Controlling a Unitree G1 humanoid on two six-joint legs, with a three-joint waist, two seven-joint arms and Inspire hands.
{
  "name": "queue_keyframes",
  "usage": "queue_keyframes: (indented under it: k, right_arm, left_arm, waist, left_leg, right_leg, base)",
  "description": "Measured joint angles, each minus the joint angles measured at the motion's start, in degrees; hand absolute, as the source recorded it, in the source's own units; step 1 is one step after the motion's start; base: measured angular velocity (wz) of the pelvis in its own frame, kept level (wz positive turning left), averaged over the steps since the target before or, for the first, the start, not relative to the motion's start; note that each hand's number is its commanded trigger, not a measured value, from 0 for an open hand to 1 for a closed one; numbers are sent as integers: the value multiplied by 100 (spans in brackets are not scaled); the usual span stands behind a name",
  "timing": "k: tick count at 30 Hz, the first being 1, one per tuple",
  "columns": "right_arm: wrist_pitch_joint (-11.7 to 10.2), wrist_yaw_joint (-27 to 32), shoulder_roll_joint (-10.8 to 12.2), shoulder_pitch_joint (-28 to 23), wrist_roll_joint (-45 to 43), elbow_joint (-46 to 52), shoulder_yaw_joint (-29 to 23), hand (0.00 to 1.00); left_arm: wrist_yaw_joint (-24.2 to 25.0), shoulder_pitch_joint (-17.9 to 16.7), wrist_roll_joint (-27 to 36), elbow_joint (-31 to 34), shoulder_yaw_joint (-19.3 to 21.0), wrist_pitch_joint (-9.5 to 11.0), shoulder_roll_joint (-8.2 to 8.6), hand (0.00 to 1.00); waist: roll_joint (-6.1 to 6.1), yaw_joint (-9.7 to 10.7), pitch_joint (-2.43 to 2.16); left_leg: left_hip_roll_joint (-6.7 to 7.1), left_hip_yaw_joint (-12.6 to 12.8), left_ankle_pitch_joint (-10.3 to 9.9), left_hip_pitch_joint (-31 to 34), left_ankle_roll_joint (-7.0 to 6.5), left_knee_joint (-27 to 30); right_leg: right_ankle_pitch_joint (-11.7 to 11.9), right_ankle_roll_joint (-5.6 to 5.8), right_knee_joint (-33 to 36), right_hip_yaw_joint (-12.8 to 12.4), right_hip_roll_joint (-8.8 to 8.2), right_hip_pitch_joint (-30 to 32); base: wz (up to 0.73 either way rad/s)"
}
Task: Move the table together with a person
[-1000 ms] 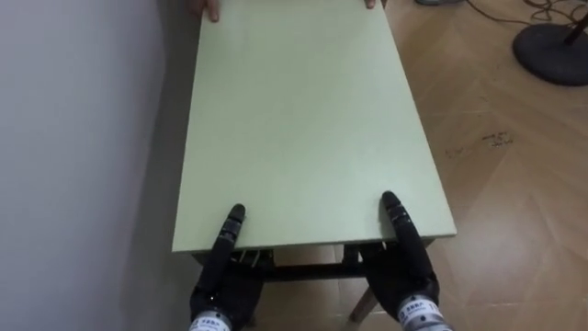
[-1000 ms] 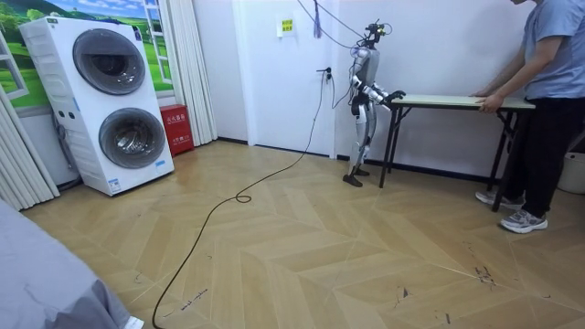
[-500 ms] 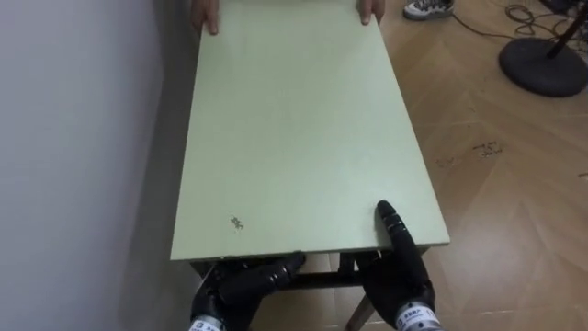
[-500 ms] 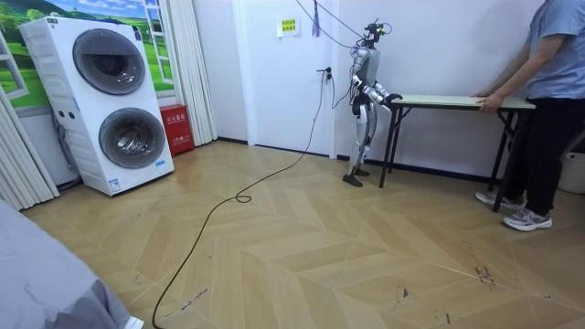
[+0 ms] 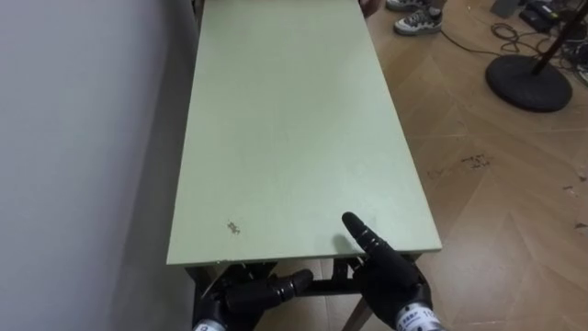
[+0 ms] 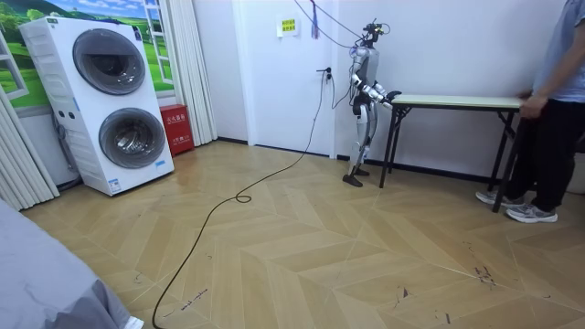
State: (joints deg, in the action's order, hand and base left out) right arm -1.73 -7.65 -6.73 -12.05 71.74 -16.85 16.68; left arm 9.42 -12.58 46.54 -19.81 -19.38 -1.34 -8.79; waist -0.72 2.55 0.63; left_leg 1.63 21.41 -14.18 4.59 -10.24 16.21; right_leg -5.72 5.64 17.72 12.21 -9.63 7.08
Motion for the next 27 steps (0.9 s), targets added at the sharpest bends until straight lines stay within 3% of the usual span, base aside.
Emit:
queue_keyframes:
  k: [12, 20, 27]
  right_arm:
    - [46, -131, -51, -56, -324, -2, -2, 0]
    - [119, -654, -43, -8, -1744, -318, -8, 0]
    - [179, -1061, -88, 87, -2584, -651, -65, 0]
  left_arm:
    - [28, 60, -3, -65, 4, -15, -30, 0]
    - [44, 170, -625, -740, 3, -117, -49, 0]
    - [154, 167, -626, -890, 2, -123, -135, 0]
  waist:
    - [-20, 21, 8]
    - [-15, 22, 19]
    - [24, 29, 14]
  left_leg:
    - [0, 2, 10, -65, 15, -63]
    - [-8, -1, 26, -136, 64, -158]
    - [-34, -15, 14, -133, 88, -161]
  right_leg:
    - [-1, 2, -6, 5, 9, -35]
    - [11, -1, -242, -71, 78, -196]
    - [11, 1, -259, 60, 84, -198]
  base:
    - [0]
    - [0]
    - [0]
